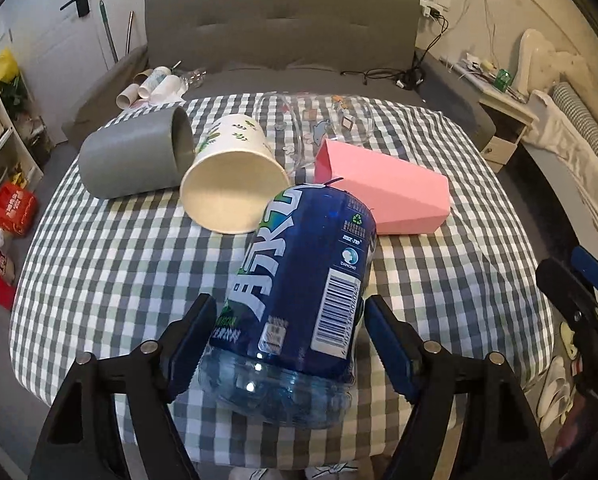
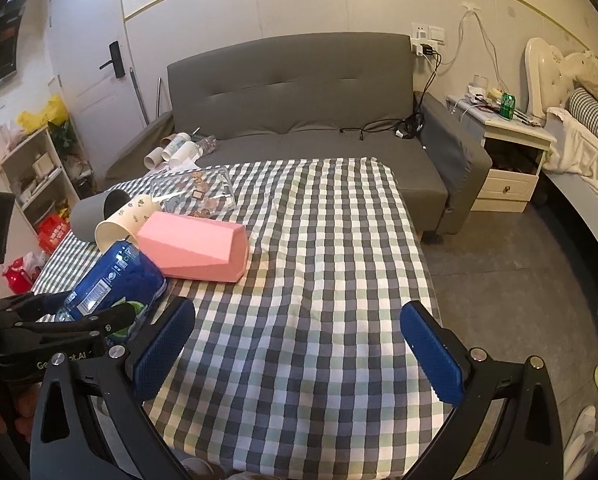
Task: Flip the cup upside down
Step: 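Lift the blue bottle off the table with the left gripper, then close the right gripper on the bottle while the left gripper releases it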
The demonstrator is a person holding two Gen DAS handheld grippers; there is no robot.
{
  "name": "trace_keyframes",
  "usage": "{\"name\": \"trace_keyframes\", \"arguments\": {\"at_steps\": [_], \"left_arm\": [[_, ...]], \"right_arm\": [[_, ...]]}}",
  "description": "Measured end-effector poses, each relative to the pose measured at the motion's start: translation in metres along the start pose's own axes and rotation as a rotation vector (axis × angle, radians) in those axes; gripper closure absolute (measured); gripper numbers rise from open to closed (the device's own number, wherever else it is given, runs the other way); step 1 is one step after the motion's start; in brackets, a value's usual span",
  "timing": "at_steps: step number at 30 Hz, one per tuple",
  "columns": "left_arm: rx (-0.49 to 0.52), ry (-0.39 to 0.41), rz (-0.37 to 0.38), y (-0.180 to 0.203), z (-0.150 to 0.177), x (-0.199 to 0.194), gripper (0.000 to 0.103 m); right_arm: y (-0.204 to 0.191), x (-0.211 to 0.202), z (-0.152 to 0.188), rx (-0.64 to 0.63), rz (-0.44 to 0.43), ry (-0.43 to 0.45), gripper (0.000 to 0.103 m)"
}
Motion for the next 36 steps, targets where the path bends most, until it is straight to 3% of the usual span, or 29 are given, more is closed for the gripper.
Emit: {"name": "trace_keyframes", "arguments": {"at_steps": [3, 10, 13, 17, 20, 25, 31, 36], "left_arm": [[0.029, 0.025, -0.014, -0.001, -0.001, -0.009, 0.011], [0.137, 0.146, 0.045, 0.001, 0.007, -0.053, 0.009], [0.127, 0.215, 0.057, -0.015, 0.007, -0.075, 0.0], [0.069, 0.279, 0.041, -0.047, 0.008, -0.093, 0.0], [0.026, 0.278, -0.025, -0.077, 0.012, -0.09, 0.0], [0.016, 0.302, -0.132, -0.11, 0.021, -0.08, 0.0], [-0.011, 0.337, -0.153, -0.13, 0.021, -0.074, 0.0], [-0.042, 0.356, -0.142, -0.136, 0.012, -0.074, 0.0]], "right_arm": [[0.002, 0.0, -0.002, -0.01, 0.01, 0.01, 0.0], [-0.004, -0.018, -0.008, -0.043, 0.035, 0.053, 0.0], [-0.021, -0.031, -0.012, -0.074, 0.013, 0.084, 0.0], [-0.054, -0.044, -0.012, -0.165, -0.02, 0.12, 0.0], [-0.074, -0.045, -0.006, -0.222, -0.044, 0.123, 0.0], [-0.105, -0.038, 0.006, -0.245, -0.094, 0.092, 0.0], [-0.15, -0.022, 0.022, -0.255, -0.177, 0.021, 0.0], [-0.181, -0.007, 0.035, -0.205, -0.179, -0.05, 0.0]]}}
Point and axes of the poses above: each gripper's, at about its wrist camera, not at the fingertips, and x roughly the way its jaws point, y to its right, z to its underside, the point moved 9 cm from there along x, roughly the way its jaws point, and after that the axes turned 11 degrees about z, right-handed, at the moved point
